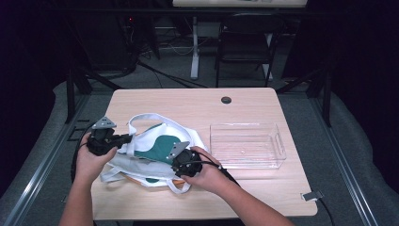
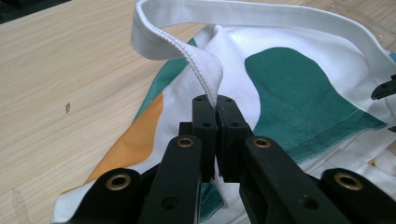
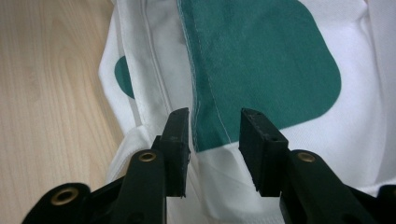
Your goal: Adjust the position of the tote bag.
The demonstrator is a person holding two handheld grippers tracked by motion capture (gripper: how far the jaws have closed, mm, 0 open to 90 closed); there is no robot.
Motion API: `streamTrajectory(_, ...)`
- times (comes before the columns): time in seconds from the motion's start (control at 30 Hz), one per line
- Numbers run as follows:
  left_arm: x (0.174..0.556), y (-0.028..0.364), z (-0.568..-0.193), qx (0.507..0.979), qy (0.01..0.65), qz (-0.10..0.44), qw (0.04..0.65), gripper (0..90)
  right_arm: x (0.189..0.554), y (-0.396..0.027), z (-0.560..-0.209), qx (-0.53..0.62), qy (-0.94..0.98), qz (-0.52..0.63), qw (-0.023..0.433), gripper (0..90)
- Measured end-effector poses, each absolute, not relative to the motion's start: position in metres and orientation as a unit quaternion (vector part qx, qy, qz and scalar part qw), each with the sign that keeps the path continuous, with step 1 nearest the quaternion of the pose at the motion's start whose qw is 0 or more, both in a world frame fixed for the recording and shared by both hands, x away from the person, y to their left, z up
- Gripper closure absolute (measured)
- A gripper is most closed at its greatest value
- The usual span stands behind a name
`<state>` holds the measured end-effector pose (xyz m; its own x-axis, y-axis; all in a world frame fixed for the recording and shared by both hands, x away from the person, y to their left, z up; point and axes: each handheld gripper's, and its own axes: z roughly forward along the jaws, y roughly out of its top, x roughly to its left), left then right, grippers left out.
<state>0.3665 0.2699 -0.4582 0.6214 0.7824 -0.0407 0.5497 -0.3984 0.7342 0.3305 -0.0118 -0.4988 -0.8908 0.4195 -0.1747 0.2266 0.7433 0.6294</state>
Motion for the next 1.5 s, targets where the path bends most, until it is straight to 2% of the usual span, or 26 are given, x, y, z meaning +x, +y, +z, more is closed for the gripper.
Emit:
streamTrajectory(0.3, 0.366, 0.270, -0.458, 0.821, 0.405, 0.158, 0.371, 87.4, 0.331, 0.003, -0.503, 0.168, 0.922, 0.312, 0.158, 68.4)
streamTrajectory(1.03, 0.367, 0.269, -0.462, 0.824, 0.405, 0.158, 0.363, 87.3, 0.332, 0.008, -0.506, 0.175, 0.924, 0.301, 0.161, 87.9)
streamTrajectory(1.5, 0.367, 0.268, -0.463, 0.826, 0.405, 0.158, 0.358, 86.6, 0.332, 0.003, -0.491, 0.177, 0.917, 0.316, 0.164, 89.1)
